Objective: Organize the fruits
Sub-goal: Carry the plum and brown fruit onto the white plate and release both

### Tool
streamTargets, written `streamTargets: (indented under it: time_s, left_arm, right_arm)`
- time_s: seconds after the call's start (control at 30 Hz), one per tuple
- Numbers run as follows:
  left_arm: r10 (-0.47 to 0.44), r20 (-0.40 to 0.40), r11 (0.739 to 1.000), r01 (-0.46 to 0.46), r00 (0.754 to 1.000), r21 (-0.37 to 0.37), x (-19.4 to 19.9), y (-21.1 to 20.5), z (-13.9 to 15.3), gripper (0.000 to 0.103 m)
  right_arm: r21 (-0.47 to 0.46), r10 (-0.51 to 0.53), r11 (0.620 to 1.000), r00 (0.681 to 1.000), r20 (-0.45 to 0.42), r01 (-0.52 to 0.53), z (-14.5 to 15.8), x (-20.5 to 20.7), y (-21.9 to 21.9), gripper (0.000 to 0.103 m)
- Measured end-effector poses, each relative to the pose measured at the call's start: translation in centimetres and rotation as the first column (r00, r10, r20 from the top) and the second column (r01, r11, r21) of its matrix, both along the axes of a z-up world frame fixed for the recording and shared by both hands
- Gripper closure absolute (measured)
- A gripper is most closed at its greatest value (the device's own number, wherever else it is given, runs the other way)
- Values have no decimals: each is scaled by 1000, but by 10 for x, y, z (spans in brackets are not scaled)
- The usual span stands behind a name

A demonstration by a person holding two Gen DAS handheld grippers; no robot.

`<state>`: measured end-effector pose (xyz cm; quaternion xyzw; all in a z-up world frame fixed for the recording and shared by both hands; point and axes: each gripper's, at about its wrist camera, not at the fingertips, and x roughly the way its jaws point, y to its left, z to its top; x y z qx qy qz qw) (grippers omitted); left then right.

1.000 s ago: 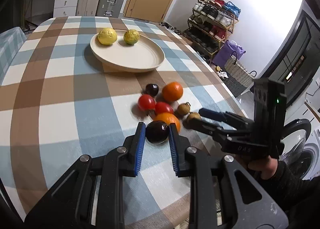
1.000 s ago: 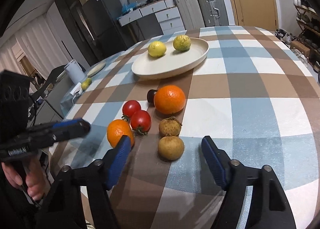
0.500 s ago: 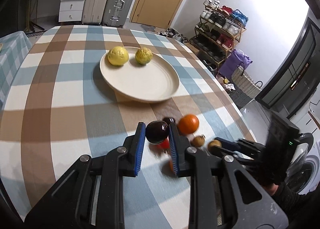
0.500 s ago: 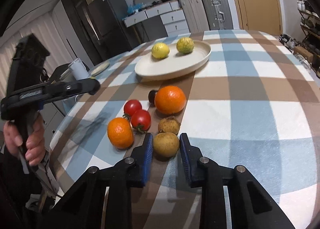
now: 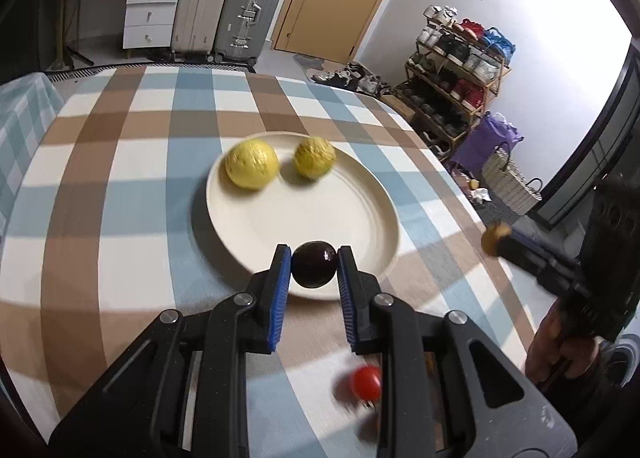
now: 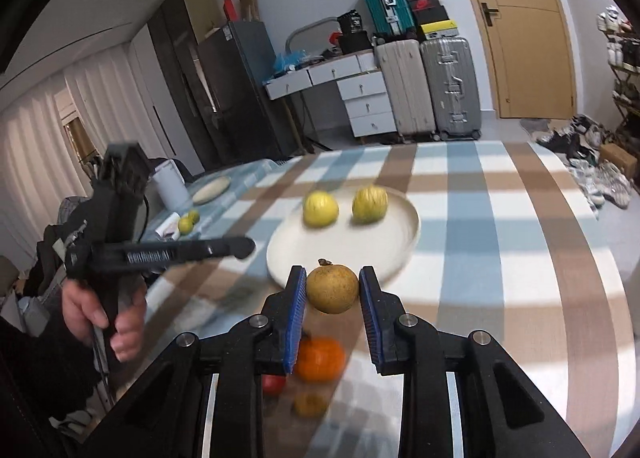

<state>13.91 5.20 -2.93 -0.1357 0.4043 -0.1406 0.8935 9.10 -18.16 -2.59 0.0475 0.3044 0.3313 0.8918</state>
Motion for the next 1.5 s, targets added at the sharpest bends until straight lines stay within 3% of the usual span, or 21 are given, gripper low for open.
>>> streamTargets:
  time_s: [0.37, 0.63, 0.97, 1.23, 1.37, 1.5]
  left_arm:
    - [39, 10, 998, -39, 999, 48, 66, 18, -7, 82]
    - [48, -3, 997, -48, 999, 56, 86, 27, -26, 82]
    - [30, -19, 997, -29, 999, 70, 93, 27, -45, 82]
    - [50, -24, 996, -48, 998, 75, 98, 30, -46, 82]
    - [54, -15, 996, -53, 998, 76, 92, 31, -40, 79]
    - [73, 5, 994, -73, 997, 81, 80, 30, -29, 66]
  right_arm:
    - [-12, 115, 993, 993, -7, -115, 28, 109, 65, 76]
    - [-70, 161, 984, 984, -73, -166, 8, 168, 112, 75]
    - [-134, 146, 976, 975, -169, -169, -32, 199, 133, 75]
    - [-149, 117, 978, 974, -195, -148, -42, 207, 138, 74]
    - [-118, 113, 984, 977, -179, -135, -36, 203, 132, 53]
    - [-76, 99, 991, 985, -144, -111, -19, 192, 118, 53]
